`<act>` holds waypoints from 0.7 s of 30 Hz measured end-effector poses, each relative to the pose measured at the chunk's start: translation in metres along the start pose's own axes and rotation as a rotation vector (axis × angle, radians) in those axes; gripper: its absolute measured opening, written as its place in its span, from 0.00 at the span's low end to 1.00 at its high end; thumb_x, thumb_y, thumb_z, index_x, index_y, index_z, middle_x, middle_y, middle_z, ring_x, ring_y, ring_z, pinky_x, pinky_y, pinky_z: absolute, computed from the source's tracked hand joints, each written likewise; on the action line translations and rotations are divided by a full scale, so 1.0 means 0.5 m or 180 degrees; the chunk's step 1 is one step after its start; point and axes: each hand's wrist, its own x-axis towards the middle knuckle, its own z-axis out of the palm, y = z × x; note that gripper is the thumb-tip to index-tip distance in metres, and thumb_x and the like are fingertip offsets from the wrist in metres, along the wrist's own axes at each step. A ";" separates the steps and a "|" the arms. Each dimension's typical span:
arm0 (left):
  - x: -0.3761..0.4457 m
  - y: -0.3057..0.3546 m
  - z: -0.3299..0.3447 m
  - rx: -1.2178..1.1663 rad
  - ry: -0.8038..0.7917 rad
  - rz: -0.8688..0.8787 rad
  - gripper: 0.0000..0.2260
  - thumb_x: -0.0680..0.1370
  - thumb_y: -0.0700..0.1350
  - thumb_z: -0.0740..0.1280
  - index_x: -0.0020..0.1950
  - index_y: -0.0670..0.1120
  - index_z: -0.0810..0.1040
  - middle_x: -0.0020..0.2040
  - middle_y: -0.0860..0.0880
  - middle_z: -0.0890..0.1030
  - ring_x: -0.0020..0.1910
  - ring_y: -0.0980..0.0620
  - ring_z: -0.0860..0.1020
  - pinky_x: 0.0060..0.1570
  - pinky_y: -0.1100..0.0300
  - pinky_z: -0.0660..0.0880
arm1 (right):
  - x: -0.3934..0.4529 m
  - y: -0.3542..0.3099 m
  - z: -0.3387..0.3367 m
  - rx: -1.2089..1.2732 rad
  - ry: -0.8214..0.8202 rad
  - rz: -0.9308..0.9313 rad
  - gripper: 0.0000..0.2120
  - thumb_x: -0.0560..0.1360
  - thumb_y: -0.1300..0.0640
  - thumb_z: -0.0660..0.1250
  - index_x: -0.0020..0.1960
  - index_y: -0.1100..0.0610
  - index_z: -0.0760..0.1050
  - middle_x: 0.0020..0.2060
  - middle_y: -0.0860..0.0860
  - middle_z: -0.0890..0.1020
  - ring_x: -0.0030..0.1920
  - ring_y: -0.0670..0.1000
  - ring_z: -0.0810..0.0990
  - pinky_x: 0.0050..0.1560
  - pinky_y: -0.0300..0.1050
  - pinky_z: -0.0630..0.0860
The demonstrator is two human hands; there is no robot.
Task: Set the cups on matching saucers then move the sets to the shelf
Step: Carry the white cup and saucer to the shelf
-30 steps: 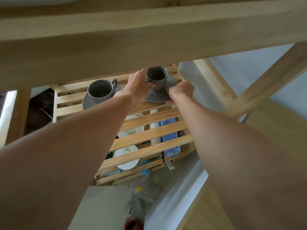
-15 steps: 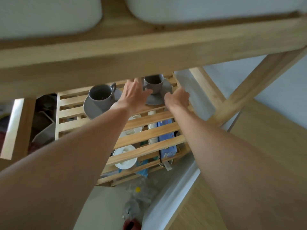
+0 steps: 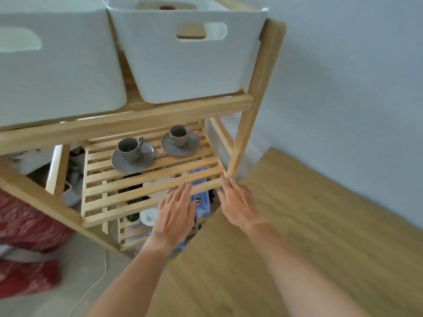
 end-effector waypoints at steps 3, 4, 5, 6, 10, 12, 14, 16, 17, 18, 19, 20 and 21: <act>-0.071 0.080 0.043 0.0141 -0.0247 0.0101 0.35 0.76 0.59 0.39 0.78 0.46 0.62 0.78 0.47 0.64 0.75 0.48 0.65 0.71 0.49 0.62 | -0.102 0.112 -0.035 -0.0213 0.0078 0.0438 0.25 0.82 0.50 0.55 0.78 0.57 0.59 0.76 0.56 0.65 0.71 0.59 0.69 0.69 0.53 0.64; -0.089 0.112 0.059 0.0178 -0.0300 0.0190 0.36 0.75 0.59 0.38 0.78 0.46 0.61 0.78 0.47 0.64 0.75 0.47 0.65 0.71 0.49 0.62 | -0.137 0.151 -0.048 -0.0259 0.0113 0.0590 0.25 0.82 0.50 0.55 0.77 0.57 0.60 0.75 0.57 0.66 0.71 0.59 0.69 0.70 0.53 0.64; -0.105 0.146 0.074 0.0200 -0.0353 0.0290 0.36 0.75 0.59 0.37 0.79 0.46 0.61 0.78 0.47 0.64 0.75 0.47 0.66 0.71 0.49 0.62 | -0.172 0.188 -0.062 -0.0288 0.0148 0.0722 0.25 0.82 0.49 0.55 0.77 0.57 0.61 0.75 0.57 0.67 0.71 0.59 0.69 0.70 0.53 0.64; -0.120 0.184 0.087 0.0217 -0.0396 0.0395 0.36 0.75 0.59 0.37 0.79 0.46 0.61 0.78 0.47 0.64 0.75 0.47 0.66 0.72 0.49 0.62 | -0.207 0.223 -0.075 -0.0306 0.0178 0.0837 0.24 0.82 0.49 0.55 0.76 0.57 0.62 0.74 0.57 0.67 0.71 0.59 0.69 0.70 0.53 0.65; -0.163 0.333 0.147 0.0230 -0.0521 0.0819 0.35 0.75 0.58 0.40 0.77 0.45 0.63 0.77 0.47 0.66 0.72 0.45 0.70 0.68 0.48 0.66 | -0.339 0.348 -0.115 -0.0316 0.0259 0.1249 0.25 0.83 0.50 0.54 0.76 0.58 0.61 0.75 0.59 0.66 0.72 0.61 0.68 0.71 0.54 0.65; -0.180 0.398 0.179 0.0191 -0.0569 0.1091 0.33 0.76 0.57 0.43 0.76 0.44 0.65 0.75 0.45 0.69 0.70 0.45 0.72 0.66 0.48 0.68 | -0.403 0.398 -0.127 -0.0325 0.0302 0.1453 0.25 0.83 0.49 0.54 0.77 0.58 0.61 0.75 0.59 0.67 0.71 0.61 0.69 0.71 0.53 0.65; -0.204 0.452 0.206 0.0165 -0.0632 0.1363 0.31 0.76 0.56 0.46 0.75 0.42 0.67 0.71 0.43 0.74 0.66 0.43 0.75 0.63 0.48 0.71 | -0.466 0.436 -0.130 -0.0289 0.0300 0.1609 0.25 0.83 0.49 0.54 0.76 0.59 0.61 0.74 0.59 0.67 0.71 0.61 0.68 0.71 0.54 0.65; -0.232 0.499 0.229 0.0140 -0.0740 0.1605 0.32 0.76 0.56 0.47 0.75 0.42 0.67 0.71 0.43 0.74 0.66 0.42 0.75 0.64 0.48 0.72 | -0.530 0.469 -0.131 -0.0268 0.0284 0.1736 0.24 0.83 0.50 0.54 0.76 0.59 0.62 0.73 0.59 0.68 0.70 0.61 0.69 0.70 0.55 0.66; -0.248 0.521 0.240 0.0144 -0.0818 0.1702 0.33 0.76 0.57 0.46 0.75 0.42 0.66 0.72 0.43 0.72 0.68 0.43 0.74 0.66 0.48 0.70 | -0.561 0.486 -0.131 -0.0268 0.0281 0.1804 0.24 0.83 0.50 0.54 0.75 0.59 0.62 0.72 0.59 0.68 0.69 0.61 0.70 0.69 0.55 0.67; -0.264 0.541 0.251 0.0141 -0.0903 0.1771 0.34 0.75 0.58 0.45 0.76 0.43 0.64 0.74 0.44 0.70 0.70 0.44 0.71 0.68 0.49 0.68 | -0.592 0.503 -0.131 -0.0267 0.0292 0.1885 0.23 0.83 0.50 0.54 0.75 0.59 0.62 0.72 0.59 0.69 0.69 0.61 0.70 0.68 0.55 0.67; -0.279 0.560 0.262 0.0128 -0.0974 0.1830 0.35 0.75 0.60 0.44 0.77 0.44 0.63 0.75 0.45 0.68 0.72 0.45 0.70 0.70 0.49 0.66 | -0.622 0.519 -0.133 -0.0258 0.0309 0.1989 0.23 0.83 0.50 0.54 0.74 0.59 0.62 0.72 0.58 0.69 0.69 0.61 0.70 0.68 0.56 0.67; -0.293 0.580 0.273 0.0112 -0.1033 0.1890 0.35 0.74 0.60 0.44 0.77 0.45 0.62 0.76 0.45 0.67 0.72 0.45 0.69 0.70 0.49 0.65 | -0.651 0.536 -0.136 -0.0241 0.0330 0.2107 0.23 0.82 0.49 0.54 0.74 0.58 0.62 0.72 0.58 0.68 0.69 0.61 0.70 0.68 0.56 0.67; -0.308 0.601 0.282 0.0100 -0.1070 0.1956 0.33 0.75 0.60 0.46 0.76 0.46 0.62 0.76 0.46 0.68 0.72 0.45 0.69 0.70 0.48 0.65 | -0.678 0.552 -0.140 -0.0226 0.0354 0.2221 0.23 0.83 0.49 0.54 0.75 0.58 0.62 0.73 0.58 0.67 0.69 0.61 0.70 0.68 0.56 0.67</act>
